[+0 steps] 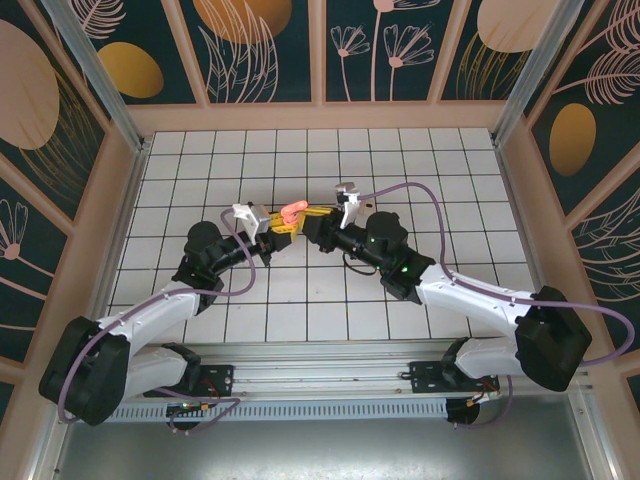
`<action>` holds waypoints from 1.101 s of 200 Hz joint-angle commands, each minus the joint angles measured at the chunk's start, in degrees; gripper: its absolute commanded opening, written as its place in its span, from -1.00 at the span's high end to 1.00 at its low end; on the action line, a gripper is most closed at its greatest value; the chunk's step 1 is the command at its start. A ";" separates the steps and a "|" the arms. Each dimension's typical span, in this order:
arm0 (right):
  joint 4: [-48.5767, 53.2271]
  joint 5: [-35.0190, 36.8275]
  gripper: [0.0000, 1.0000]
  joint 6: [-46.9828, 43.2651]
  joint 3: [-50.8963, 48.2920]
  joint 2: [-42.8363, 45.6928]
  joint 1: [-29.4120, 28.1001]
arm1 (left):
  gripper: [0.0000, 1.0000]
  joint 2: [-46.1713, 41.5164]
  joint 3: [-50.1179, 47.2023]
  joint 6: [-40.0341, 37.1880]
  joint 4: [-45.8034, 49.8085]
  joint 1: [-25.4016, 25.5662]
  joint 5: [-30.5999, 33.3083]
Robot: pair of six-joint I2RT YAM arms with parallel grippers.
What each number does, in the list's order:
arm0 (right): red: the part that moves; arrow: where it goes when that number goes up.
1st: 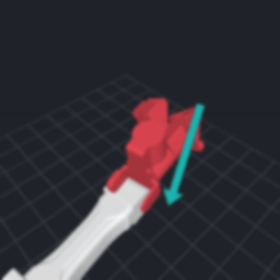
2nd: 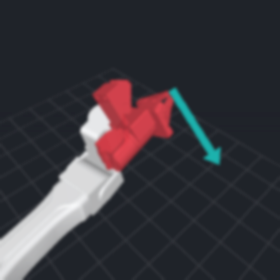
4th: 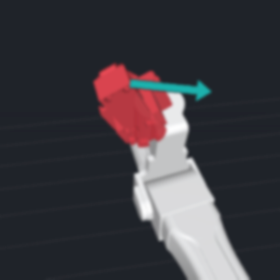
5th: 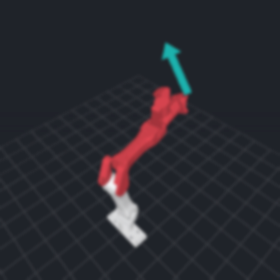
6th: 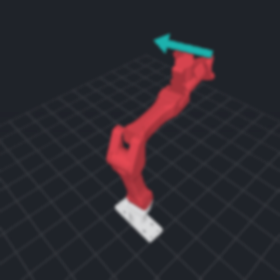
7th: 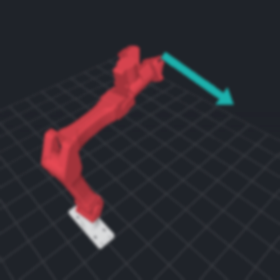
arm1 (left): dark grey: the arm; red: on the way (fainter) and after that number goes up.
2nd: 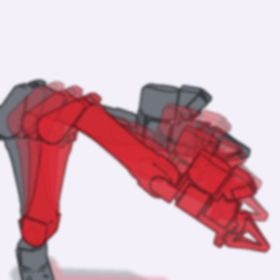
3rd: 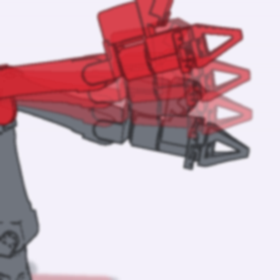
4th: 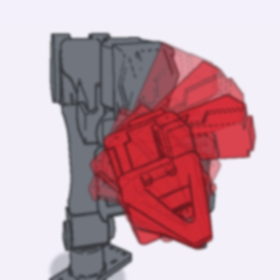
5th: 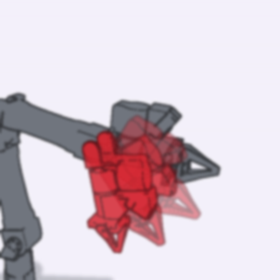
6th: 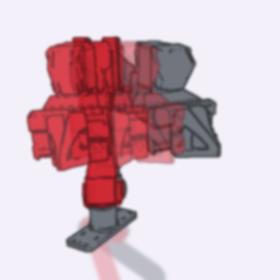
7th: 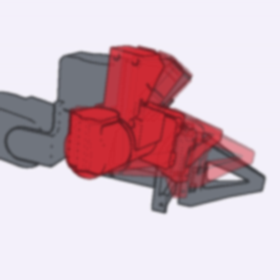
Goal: Insert wireless bluetooth earbuds into charging case
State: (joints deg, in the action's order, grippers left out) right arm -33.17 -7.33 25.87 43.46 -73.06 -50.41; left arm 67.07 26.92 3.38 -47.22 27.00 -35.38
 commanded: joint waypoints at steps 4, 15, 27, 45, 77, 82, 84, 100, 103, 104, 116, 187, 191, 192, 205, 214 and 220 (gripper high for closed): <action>3.58 0.74 0.53 -1.77 2.08 -0.71 -0.92 | 0.75 -2.18 2.33 -5.12 -0.35 0.65 0.62; 4.15 0.74 0.53 -2.04 2.65 -0.55 -0.99 | 0.75 -2.51 2.35 -7.09 1.10 0.77 1.11; 4.81 0.65 0.53 -2.38 3.34 -0.42 -1.01 | 0.75 -2.77 2.45 -9.35 2.59 0.86 1.49; 6.12 0.48 0.53 -2.84 4.54 -0.55 -1.09 | 0.75 -3.38 2.53 -11.85 3.92 1.05 2.17; 7.04 0.39 0.53 -3.53 6.02 -0.47 -1.35 | 0.75 -4.31 2.18 -15.24 5.57 1.21 3.31; 7.21 0.39 0.53 -3.63 6.25 -0.42 -1.40 | 0.75 -4.47 2.18 -15.61 5.77 1.20 3.47; 7.26 0.39 0.53 -3.70 6.30 -0.42 -1.41 | 0.75 -4.48 2.18 -15.91 5.86 1.21 3.47; 8.06 0.43 0.53 -4.11 7.00 -0.42 -1.56 | 0.75 -4.79 2.03 -16.70 6.26 1.16 3.91; 8.17 0.46 0.53 -4.15 7.08 -0.42 -1.53 | 0.75 -4.77 2.00 -16.79 6.26 1.19 3.92; 8.19 0.47 0.53 -4.16 7.16 -0.42 -1.58 | 0.75 -4.76 2.00 -16.81 6.26 1.20 4.00; 8.54 0.70 0.53 -4.33 7.47 -0.43 -1.62 | 0.75 -4.84 1.98 -17.00 6.26 1.19 4.15; 9.84 2.23 0.53 -5.69 7.95 0.64 -2.15 | 0.75 -4.84 1.03 -17.44 4.52 1.25 4.88; 9.87 2.24 0.53 -5.74 7.95 0.64 -2.15 | 0.75 -4.80 1.03 -17.44 4.44 1.26 4.93; 9.92 2.24 0.53 -5.74 7.95 0.64 -2.15 | 0.75 -4.78 1.03 -17.44 4.43 1.28 4.90; 10.26 2.39 0.53 -5.66 7.95 0.72 -2.15 | 0.75 -4.78 1.13 -17.44 4.18 1.28 4.90; 10.25 2.56 0.53 -5.65 7.78 0.89 -2.15 | 0.75 -4.72 1.13 -17.53 4.07 1.30 4.94; 10.28 2.72 0.53 -5.65 7.67 1.03 -2.13 | 0.75 -4.75 1.04 -17.55 3.98 1.30 4.96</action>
State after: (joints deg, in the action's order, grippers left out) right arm -22.96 -6.15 21.30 49.58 -73.21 -51.96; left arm 63.13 27.44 -12.95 -41.10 27.88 -30.74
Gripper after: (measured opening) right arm 0.238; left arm 0.198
